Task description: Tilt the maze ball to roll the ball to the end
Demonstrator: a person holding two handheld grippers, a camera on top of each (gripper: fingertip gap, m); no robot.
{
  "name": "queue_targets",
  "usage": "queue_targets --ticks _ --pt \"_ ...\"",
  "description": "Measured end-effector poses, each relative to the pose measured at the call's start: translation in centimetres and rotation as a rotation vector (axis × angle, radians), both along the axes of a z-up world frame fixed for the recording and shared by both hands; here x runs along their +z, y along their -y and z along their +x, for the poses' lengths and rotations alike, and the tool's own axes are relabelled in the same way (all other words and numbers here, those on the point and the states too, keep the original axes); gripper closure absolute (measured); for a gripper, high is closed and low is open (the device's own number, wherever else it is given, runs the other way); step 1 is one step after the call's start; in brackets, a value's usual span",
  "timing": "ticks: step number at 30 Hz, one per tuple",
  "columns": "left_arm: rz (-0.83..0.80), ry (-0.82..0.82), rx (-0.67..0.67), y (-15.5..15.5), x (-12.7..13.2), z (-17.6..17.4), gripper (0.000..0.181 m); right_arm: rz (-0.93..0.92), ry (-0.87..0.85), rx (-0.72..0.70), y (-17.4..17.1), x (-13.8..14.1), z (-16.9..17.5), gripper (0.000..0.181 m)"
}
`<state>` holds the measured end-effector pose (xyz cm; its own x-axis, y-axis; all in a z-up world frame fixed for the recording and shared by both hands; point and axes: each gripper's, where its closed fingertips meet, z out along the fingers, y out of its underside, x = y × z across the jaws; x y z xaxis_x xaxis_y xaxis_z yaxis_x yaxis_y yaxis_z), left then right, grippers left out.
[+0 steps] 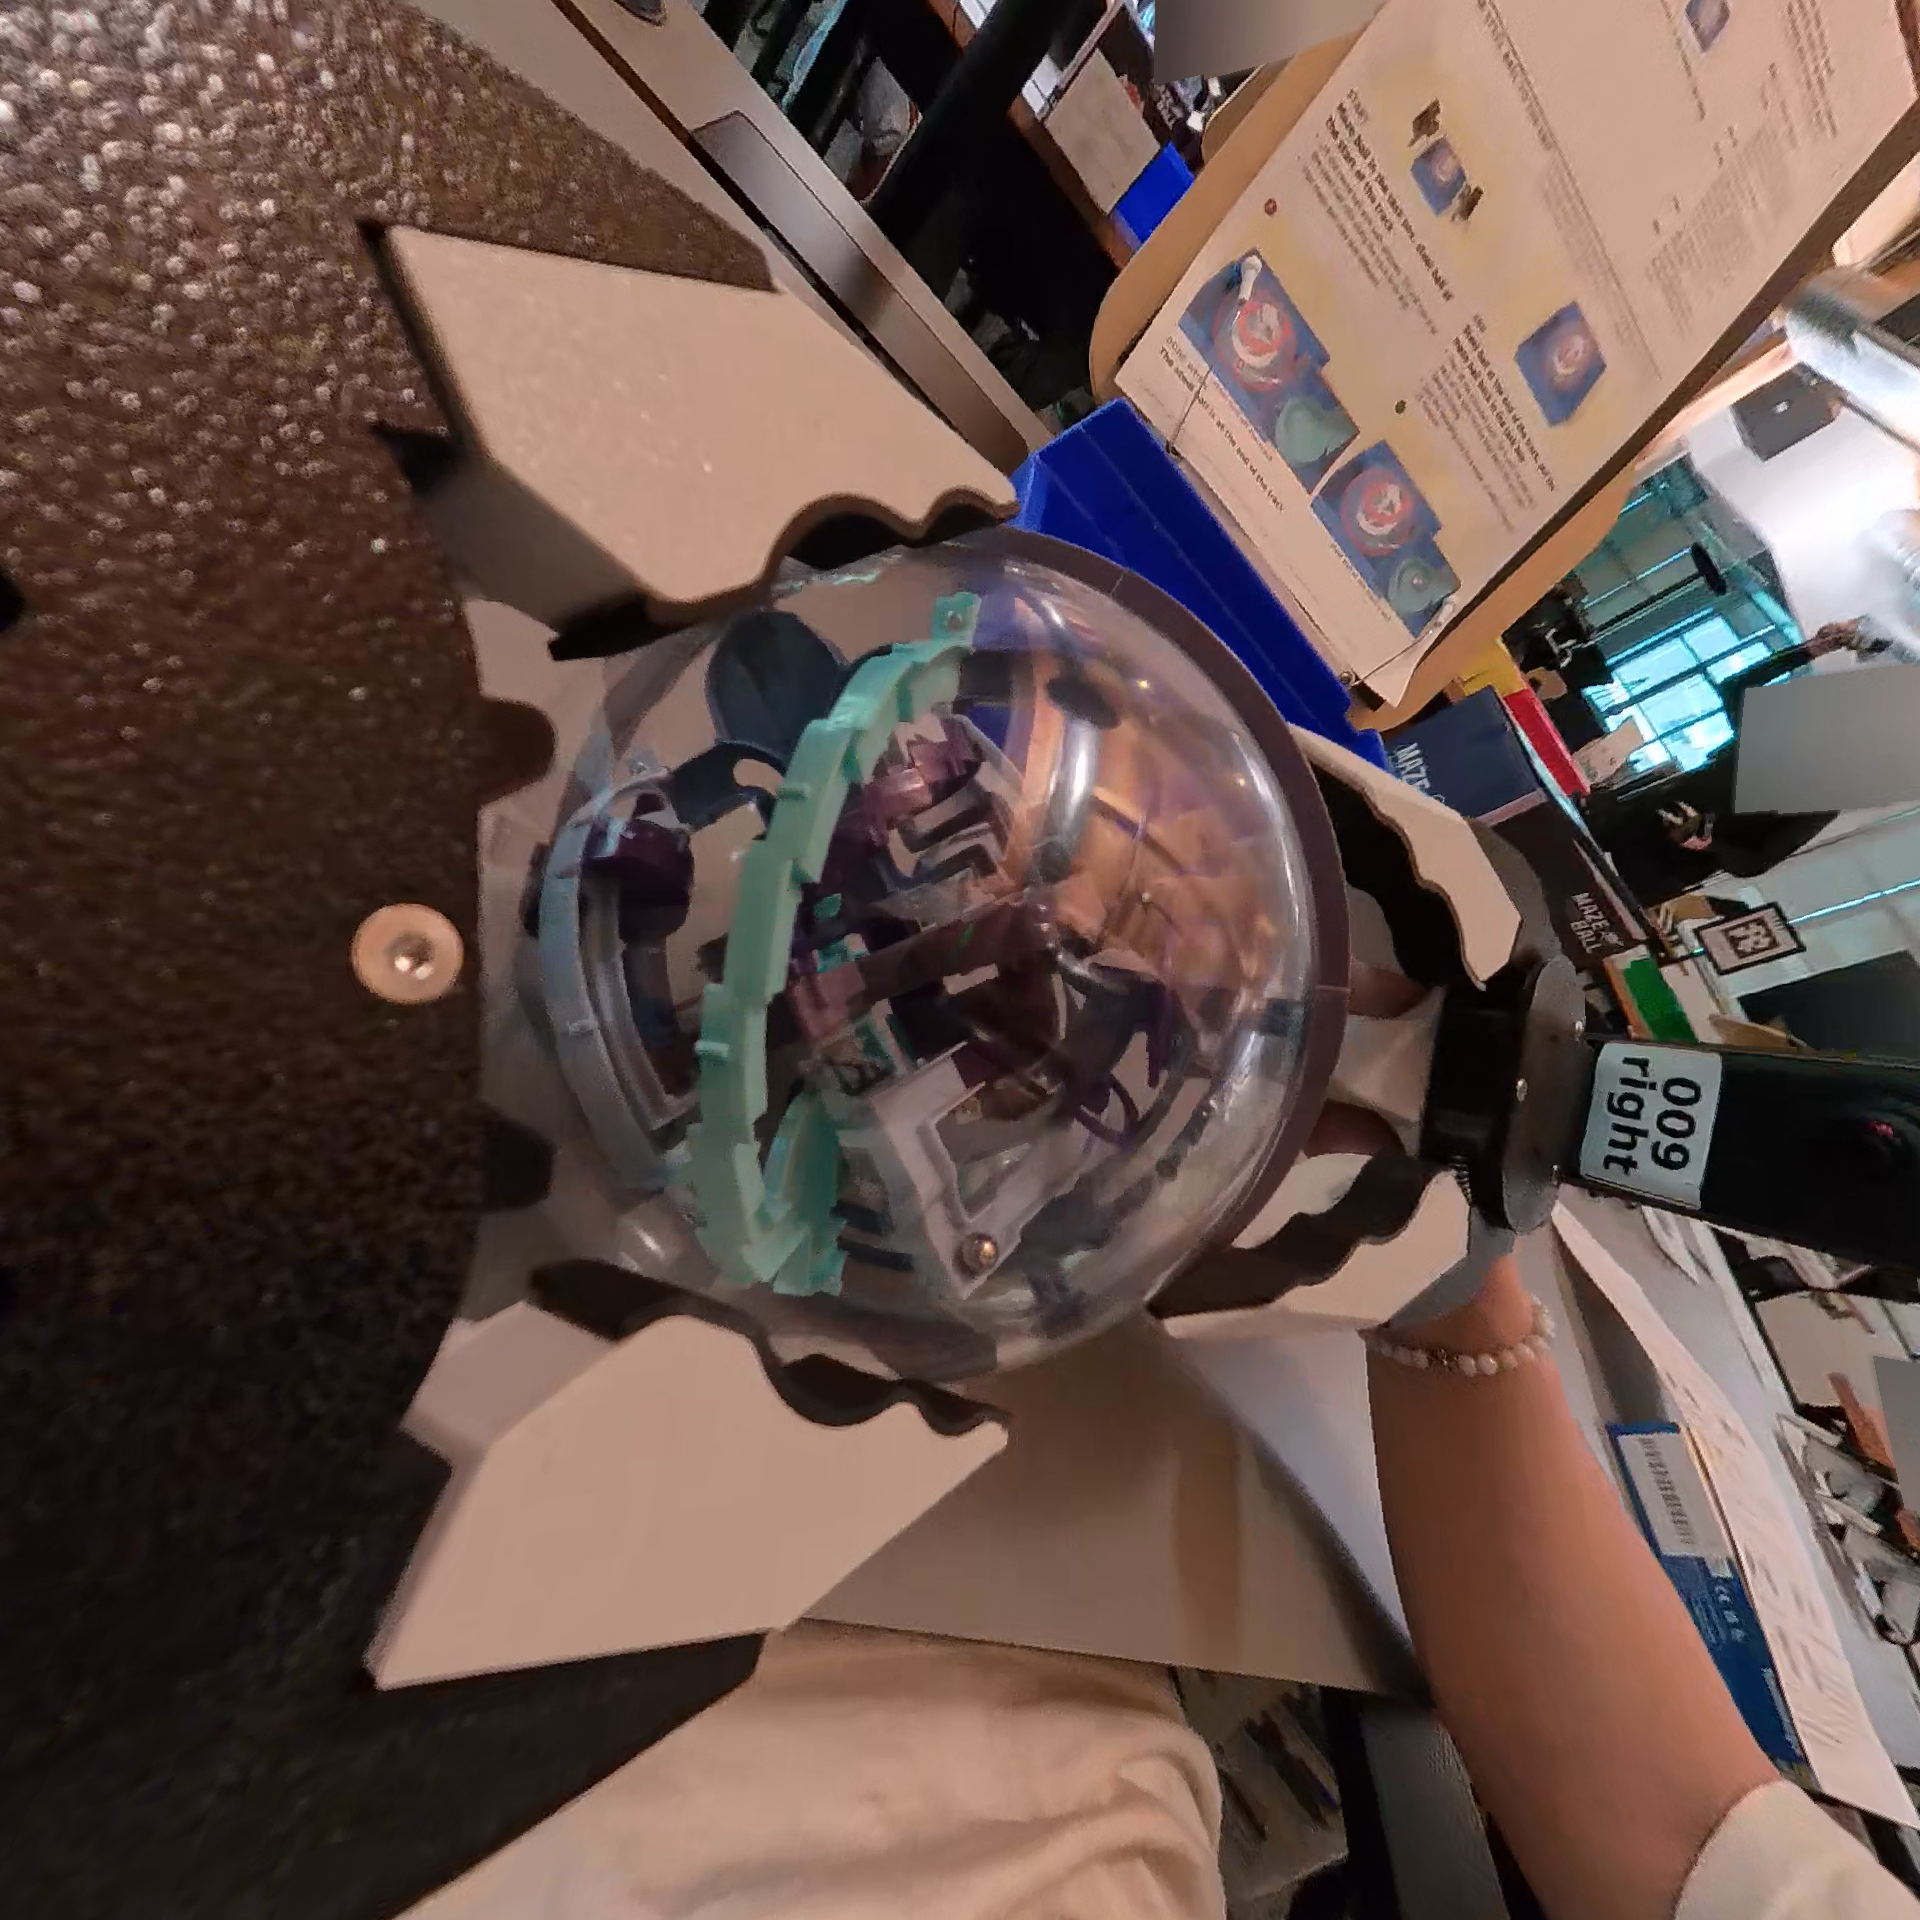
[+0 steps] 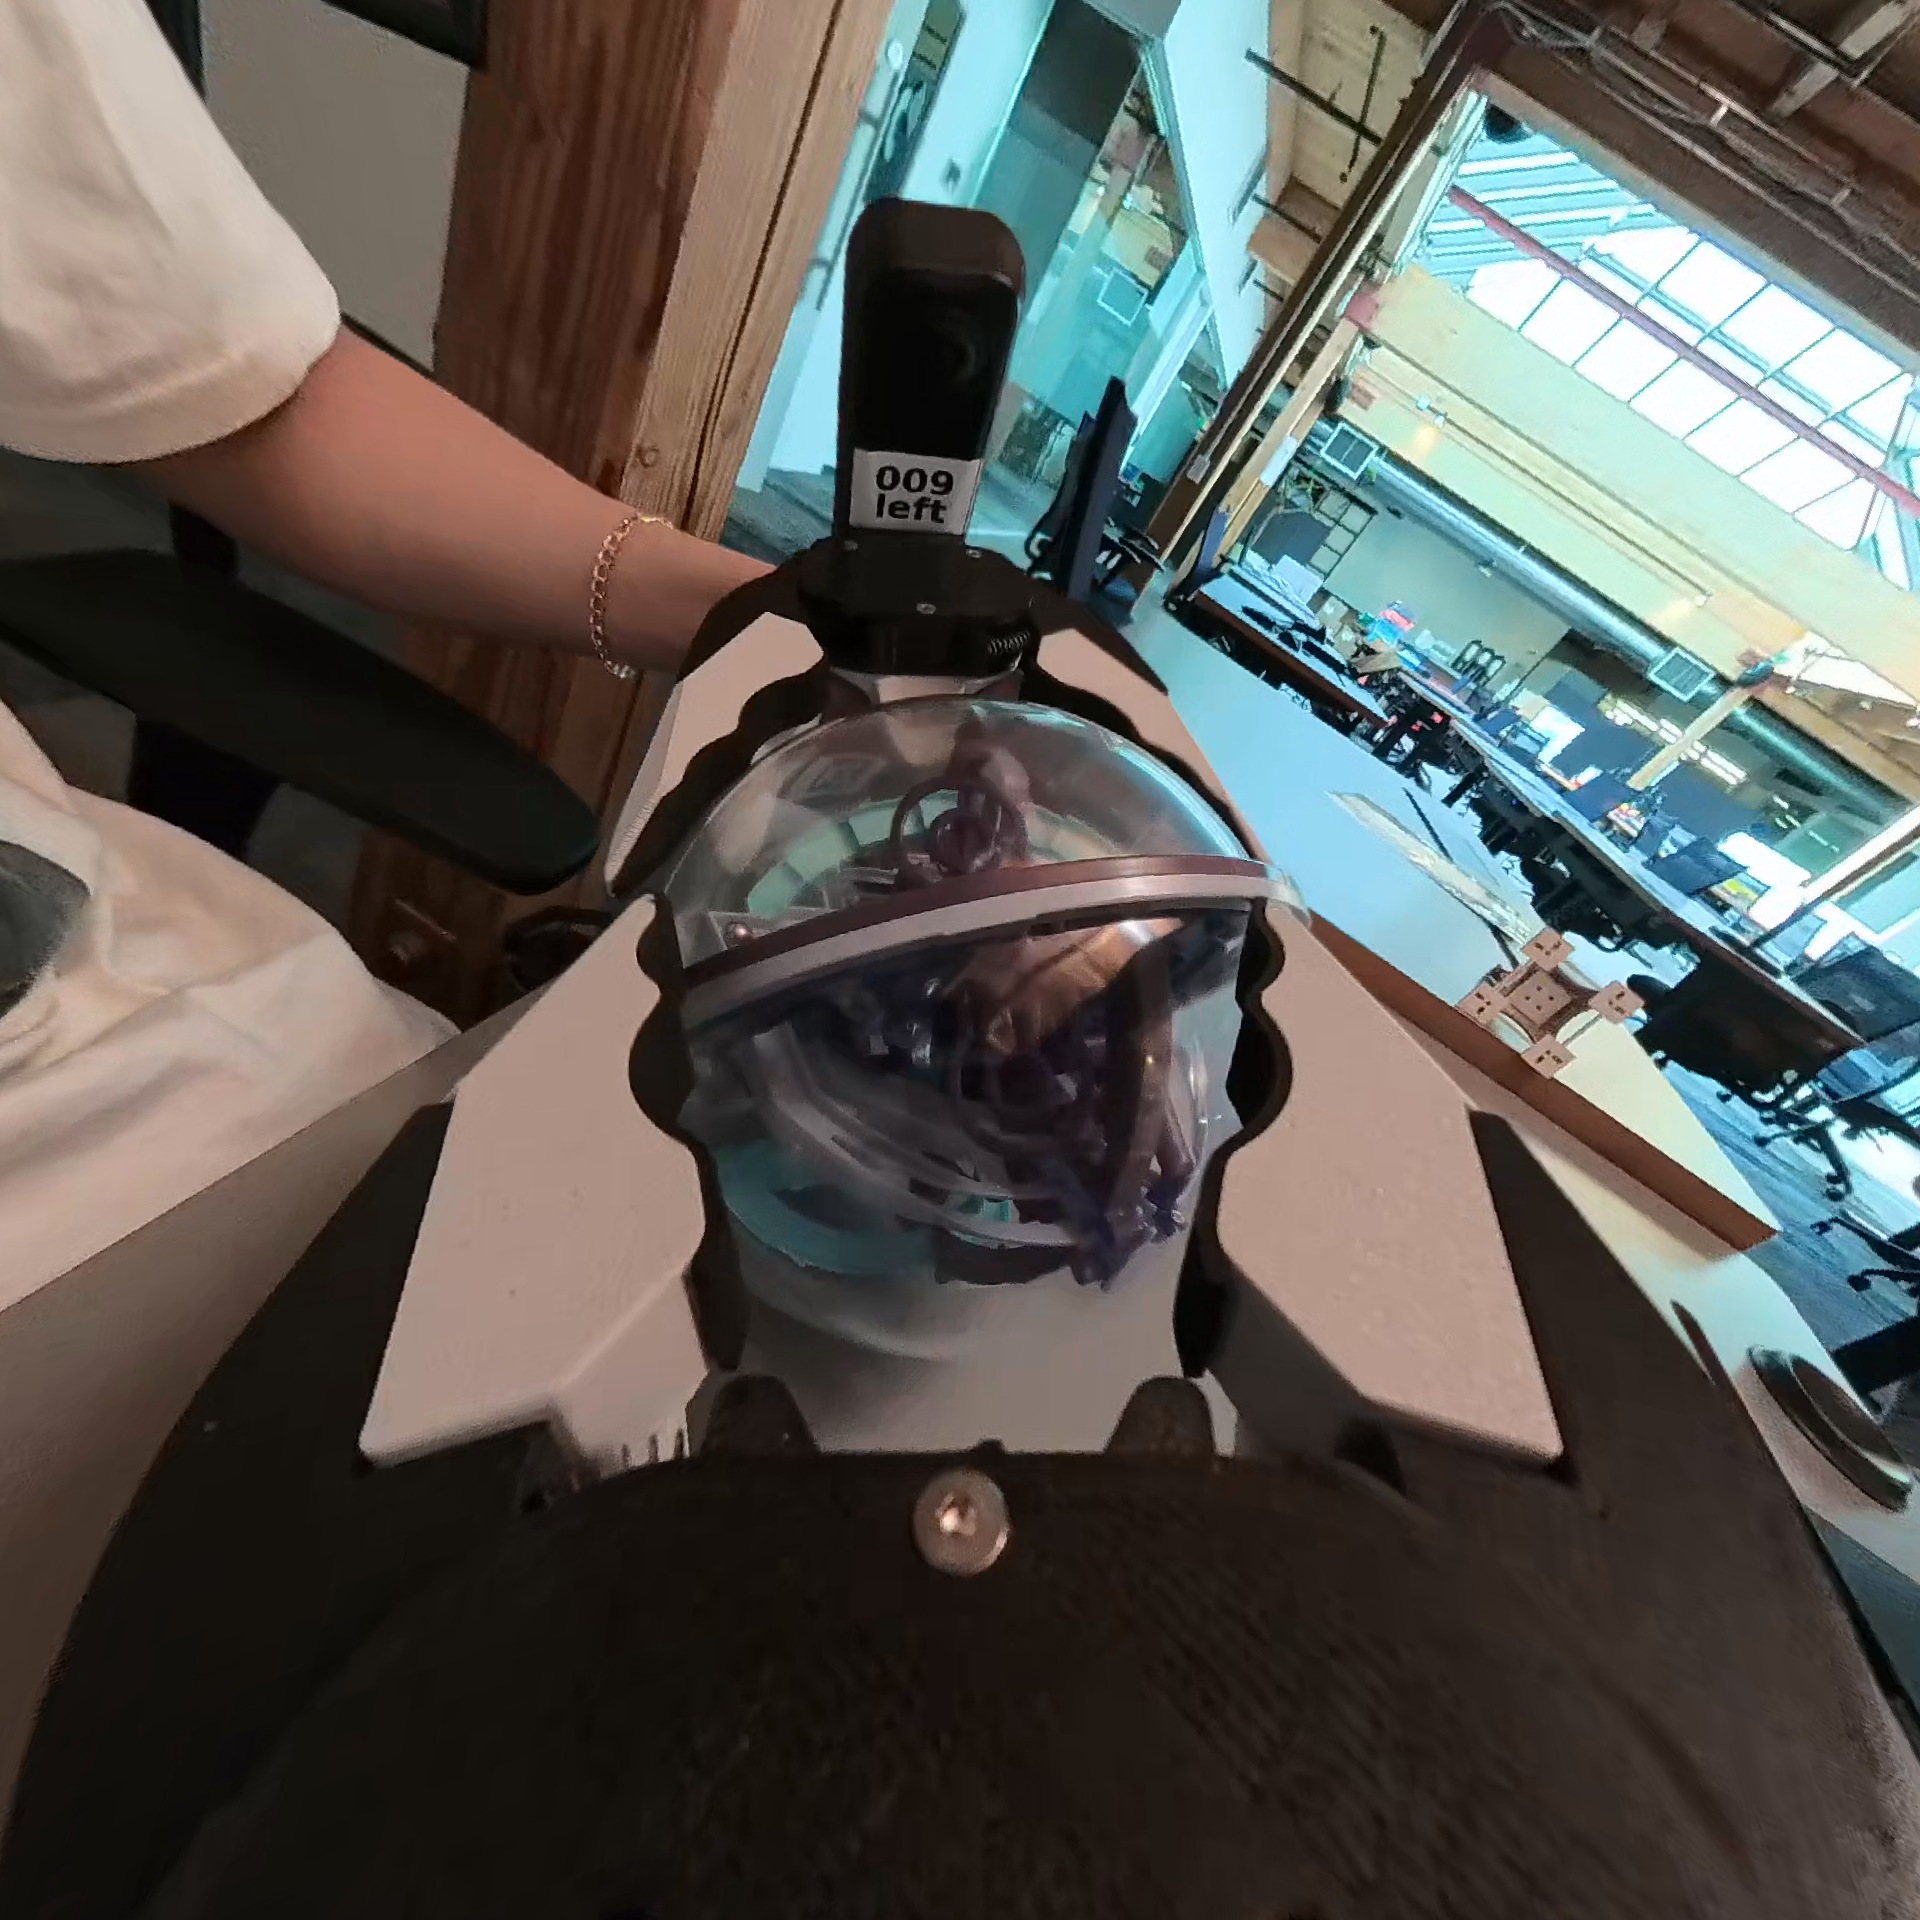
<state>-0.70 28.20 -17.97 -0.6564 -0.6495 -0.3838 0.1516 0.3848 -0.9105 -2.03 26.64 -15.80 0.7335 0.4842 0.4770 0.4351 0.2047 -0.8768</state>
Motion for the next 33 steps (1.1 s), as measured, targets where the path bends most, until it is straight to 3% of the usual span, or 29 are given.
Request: queue_targets --ticks 7,18,33 --pt "-0.004 0.016 0.009 -0.5 0.0 -0.6 0.03 0.09 0.222 -0.114 -1.3 -2.0 -1.7 0.044" --pt "-0.087 -0.105 0.126 -0.5 -0.6 -1.1 0.024 0.164 0.215 -0.24 -1.4 -1.6 -3.1 0.048" --pt "-0.115 -0.137 0.056 -0.8 0.1 -2.5 0.032 0.217 0.286 -0.25 -1.5 -1.4 -4.7 0.048"
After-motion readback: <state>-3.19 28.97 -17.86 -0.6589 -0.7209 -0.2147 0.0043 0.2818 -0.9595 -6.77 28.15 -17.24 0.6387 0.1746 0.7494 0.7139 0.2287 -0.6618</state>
